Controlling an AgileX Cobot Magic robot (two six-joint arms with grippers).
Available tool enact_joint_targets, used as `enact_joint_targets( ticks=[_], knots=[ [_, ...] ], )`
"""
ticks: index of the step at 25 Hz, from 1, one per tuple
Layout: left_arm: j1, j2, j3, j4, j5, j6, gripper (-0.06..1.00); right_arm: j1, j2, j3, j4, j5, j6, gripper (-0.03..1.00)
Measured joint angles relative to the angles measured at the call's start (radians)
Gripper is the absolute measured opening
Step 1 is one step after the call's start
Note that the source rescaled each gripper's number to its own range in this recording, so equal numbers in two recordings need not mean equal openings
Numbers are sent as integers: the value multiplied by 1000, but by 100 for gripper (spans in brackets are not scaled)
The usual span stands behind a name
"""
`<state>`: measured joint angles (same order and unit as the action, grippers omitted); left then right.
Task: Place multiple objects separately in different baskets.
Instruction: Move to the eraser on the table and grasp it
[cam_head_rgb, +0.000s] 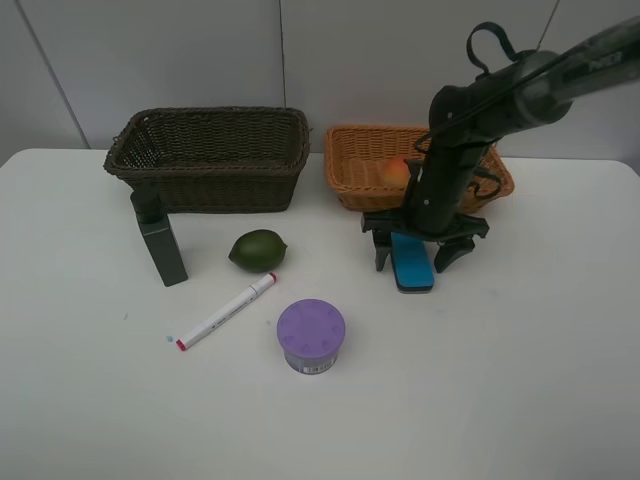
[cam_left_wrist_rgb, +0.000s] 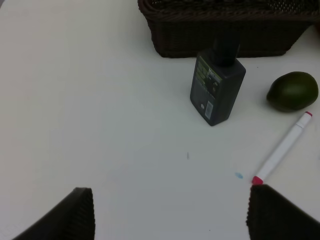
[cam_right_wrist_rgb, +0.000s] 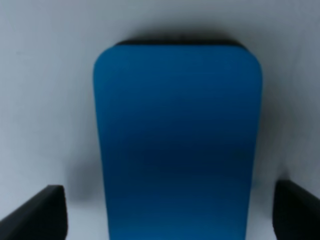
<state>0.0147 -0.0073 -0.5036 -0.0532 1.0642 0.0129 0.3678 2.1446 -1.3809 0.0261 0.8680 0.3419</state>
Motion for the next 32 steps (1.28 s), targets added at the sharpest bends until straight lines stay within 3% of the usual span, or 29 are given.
enact_joint_targets(
  ticks=[4,6,8,9,10,11,32],
  knots=[
    [0,0,0,0,0,0,82,0,0,0,0,-10,0,97],
    [0,0,0,0,0,0,82,0,0,0,0,-13,0,87],
    [0,0,0,0,0,0,82,0,0,0,0,-17,0,59],
    [0,0,0,0,0,0,82,0,0,0,0,-17,0,26],
    [0,0,0,0,0,0,82,0,0,0,0,-17,0,0],
    [0,0,0,0,0,0,82,0,0,0,1,-16,1,5],
    [0,0,0,0,0,0,82,0,-13,0,7,32,1,4]
  ],
)
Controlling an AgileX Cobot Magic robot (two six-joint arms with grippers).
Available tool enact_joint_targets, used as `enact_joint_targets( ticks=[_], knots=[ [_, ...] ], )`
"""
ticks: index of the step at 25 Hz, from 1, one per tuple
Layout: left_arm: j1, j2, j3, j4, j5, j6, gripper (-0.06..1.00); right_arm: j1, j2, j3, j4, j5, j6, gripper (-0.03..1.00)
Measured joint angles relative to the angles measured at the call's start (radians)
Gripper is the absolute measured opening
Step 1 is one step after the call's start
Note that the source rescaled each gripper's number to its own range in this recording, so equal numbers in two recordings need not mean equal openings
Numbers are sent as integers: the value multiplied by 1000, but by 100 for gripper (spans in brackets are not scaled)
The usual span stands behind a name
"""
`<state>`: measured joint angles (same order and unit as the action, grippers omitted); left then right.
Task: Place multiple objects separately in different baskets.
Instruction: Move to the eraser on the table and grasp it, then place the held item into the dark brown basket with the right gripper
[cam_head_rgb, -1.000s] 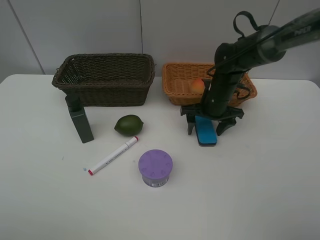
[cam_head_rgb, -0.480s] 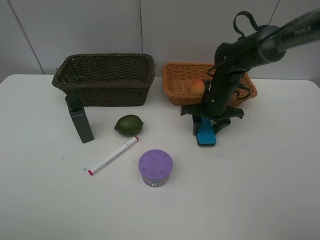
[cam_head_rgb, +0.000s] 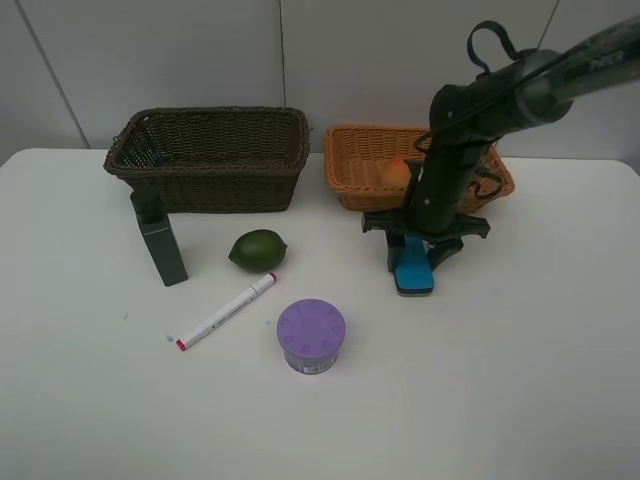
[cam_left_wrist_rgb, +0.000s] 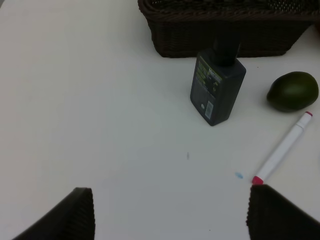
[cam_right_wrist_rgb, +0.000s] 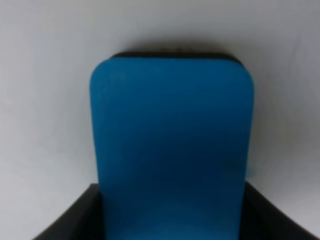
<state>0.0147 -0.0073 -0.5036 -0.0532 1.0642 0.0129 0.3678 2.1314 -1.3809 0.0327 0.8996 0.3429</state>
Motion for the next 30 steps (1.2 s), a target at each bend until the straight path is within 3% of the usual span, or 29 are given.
enact_joint_targets(
  ticks=[7,12,15,19,26,30],
  knots=[
    [0,0,0,0,0,0,82,0,-164,-37,23,165,0,4],
    [0,0,0,0,0,0,82,0,-245,-165,3,277,-1,4],
    [0,0,0,0,0,0,82,0,-247,-252,-6,295,-28,4],
    [0,0,0,0,0,0,82,6,-243,-318,-6,259,-74,4],
    [0,0,0,0,0,0,82,62,-222,-347,52,-55,-240,4],
    [0,0,0,0,0,0,82,85,-144,-389,122,-151,-336,4]
  ],
)
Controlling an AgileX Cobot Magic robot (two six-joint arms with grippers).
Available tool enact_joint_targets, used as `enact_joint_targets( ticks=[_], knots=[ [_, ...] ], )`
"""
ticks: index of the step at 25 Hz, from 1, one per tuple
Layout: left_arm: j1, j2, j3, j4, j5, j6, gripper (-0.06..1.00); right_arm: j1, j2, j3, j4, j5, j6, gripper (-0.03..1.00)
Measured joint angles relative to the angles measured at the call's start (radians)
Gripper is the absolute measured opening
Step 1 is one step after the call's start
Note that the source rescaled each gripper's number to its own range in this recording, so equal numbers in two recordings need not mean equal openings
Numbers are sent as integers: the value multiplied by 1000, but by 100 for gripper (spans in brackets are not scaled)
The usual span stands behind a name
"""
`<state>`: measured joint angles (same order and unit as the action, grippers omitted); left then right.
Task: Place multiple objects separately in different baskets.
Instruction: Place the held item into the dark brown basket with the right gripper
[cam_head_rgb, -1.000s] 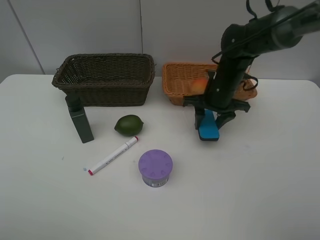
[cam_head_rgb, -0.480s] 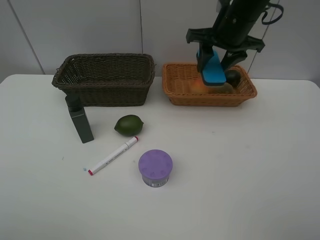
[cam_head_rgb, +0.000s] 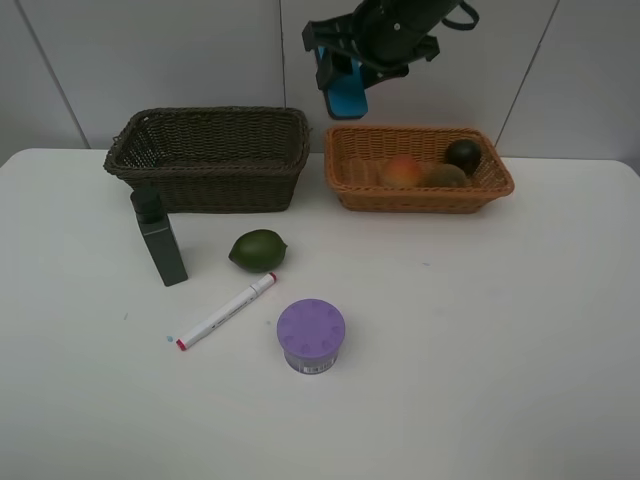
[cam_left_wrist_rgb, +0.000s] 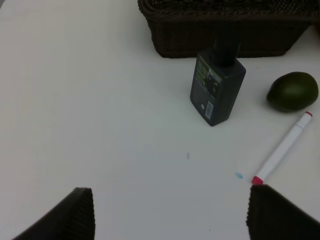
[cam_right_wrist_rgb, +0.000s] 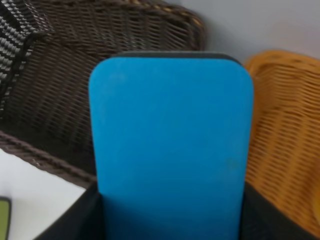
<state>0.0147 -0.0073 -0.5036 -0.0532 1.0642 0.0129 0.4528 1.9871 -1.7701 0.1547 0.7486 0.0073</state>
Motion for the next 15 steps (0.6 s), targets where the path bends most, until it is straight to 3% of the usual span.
enact_joint_targets(
  ticks=[5,9,15],
  knots=[
    [0,0,0,0,0,0,82,27,180,-171,112,-8,-122,4],
    [0,0,0,0,0,0,82,59,339,-380,122,-5,-148,4],
    [0,0,0,0,0,0,82,84,464,-494,127,2,-152,4]
  ],
)
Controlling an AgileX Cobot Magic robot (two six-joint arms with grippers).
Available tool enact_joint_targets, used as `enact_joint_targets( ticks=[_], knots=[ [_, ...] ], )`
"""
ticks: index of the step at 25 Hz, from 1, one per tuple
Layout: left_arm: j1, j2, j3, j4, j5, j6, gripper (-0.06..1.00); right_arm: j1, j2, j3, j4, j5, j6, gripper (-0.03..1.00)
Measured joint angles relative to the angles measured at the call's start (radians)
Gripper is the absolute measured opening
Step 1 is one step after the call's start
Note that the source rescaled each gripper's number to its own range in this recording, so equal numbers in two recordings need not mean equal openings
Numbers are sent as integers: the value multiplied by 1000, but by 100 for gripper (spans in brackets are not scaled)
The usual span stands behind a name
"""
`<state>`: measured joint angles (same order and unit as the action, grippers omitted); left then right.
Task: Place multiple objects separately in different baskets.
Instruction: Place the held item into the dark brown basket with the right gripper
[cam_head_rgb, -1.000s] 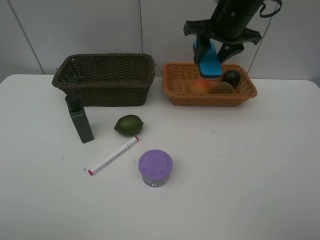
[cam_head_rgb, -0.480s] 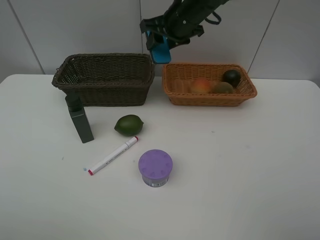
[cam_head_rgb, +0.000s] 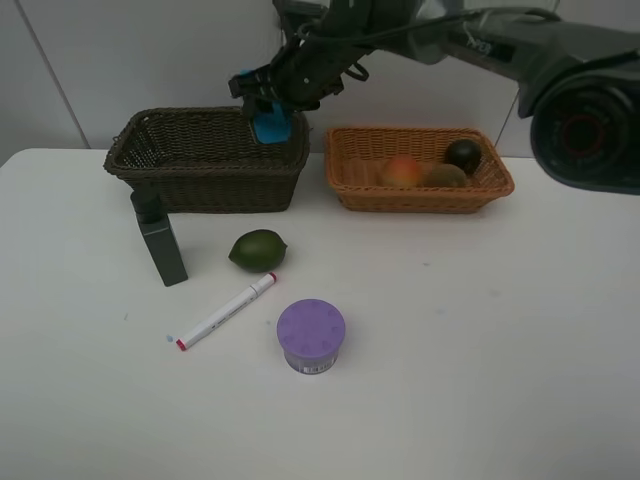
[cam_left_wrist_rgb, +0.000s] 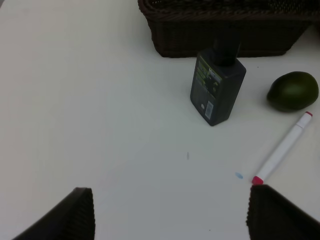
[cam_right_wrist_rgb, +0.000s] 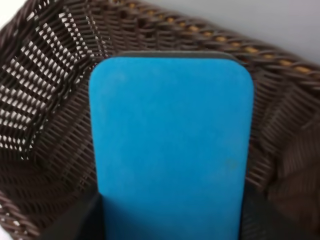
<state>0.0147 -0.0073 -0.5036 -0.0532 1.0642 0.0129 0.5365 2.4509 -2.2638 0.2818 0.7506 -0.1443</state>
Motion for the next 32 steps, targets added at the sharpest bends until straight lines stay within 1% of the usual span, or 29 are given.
enact_joint_targets(
  ticks=[5,9,16,17,18,19,20,21,24,32],
  knots=[
    [0,0,0,0,0,0,82,6,66,-1,-11,-9,-3,4],
    [0,0,0,0,0,0,82,6,77,-1,-16,-10,-3,4],
    [0,0,0,0,0,0,82,9,77,-1,-19,-51,-11,4],
    [0,0,0,0,0,0,82,10,77,-1,-19,-58,-26,13],
    [0,0,0,0,0,0,82,13,77,-1,-19,-66,-40,41],
    [0,0,0,0,0,0,82,15,77,-1,-22,-76,-50,62],
    [0,0,0,0,0,0,82,17,77,-1,-22,-85,-60,77],
    [0,0,0,0,0,0,82,20,77,-1,-22,-92,-68,86],
    [0,0,0,0,0,0,82,26,77,-1,-22,-98,-75,95],
    [0,0,0,0,0,0,82,27,77,-1,-22,-103,-78,97]
  ],
)
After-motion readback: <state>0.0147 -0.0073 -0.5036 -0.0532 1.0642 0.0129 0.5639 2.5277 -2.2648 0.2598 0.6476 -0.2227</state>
